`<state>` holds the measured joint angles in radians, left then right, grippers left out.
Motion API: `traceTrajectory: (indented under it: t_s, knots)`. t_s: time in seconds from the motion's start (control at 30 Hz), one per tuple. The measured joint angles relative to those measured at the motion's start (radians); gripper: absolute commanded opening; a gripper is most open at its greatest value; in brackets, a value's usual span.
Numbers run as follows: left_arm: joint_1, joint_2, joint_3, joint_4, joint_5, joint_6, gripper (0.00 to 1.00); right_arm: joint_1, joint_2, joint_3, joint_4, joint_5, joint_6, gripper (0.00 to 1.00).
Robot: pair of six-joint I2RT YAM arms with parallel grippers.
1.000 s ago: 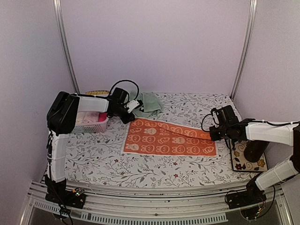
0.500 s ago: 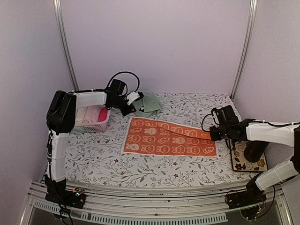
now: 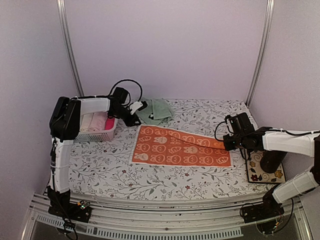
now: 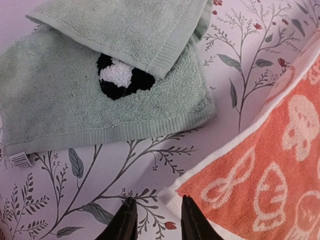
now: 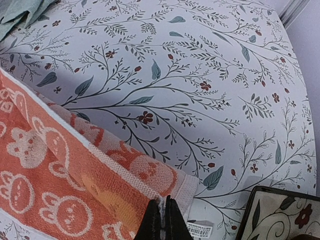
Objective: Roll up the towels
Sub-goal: Pick up the towel from the center of the board.
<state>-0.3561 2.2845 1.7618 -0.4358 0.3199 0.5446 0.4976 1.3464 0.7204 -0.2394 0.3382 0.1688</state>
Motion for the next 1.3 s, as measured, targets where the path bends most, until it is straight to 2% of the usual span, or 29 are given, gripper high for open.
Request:
traceTrajectory:
  t_s: [0.27, 0.7, 1.0, 1.17, 1.3]
  knots:
    - [0.019, 0.027, 0.050, -0.048, 0.092, -0.033, 0.33, 0.007, -0.011, 0.000, 0.000, 0.005, 0.000, 0.02]
    - [0.025, 0.110, 0.125, -0.117, 0.119, -0.057, 0.34, 0.013, -0.012, 0.000, -0.001, 0.016, 0.000, 0.02]
    - [0.025, 0.113, 0.130, -0.130, 0.141, -0.064, 0.17, 0.014, -0.012, 0.000, -0.001, 0.020, 0.000, 0.02]
    - [0.026, 0.114, 0.130, -0.132, 0.158, -0.066, 0.00, 0.015, -0.017, 0.000, -0.002, 0.022, 0.000, 0.02]
    - [0.027, 0.113, 0.130, -0.136, 0.167, -0.071, 0.00, 0.016, -0.021, 0.000, -0.002, 0.023, 0.000, 0.02]
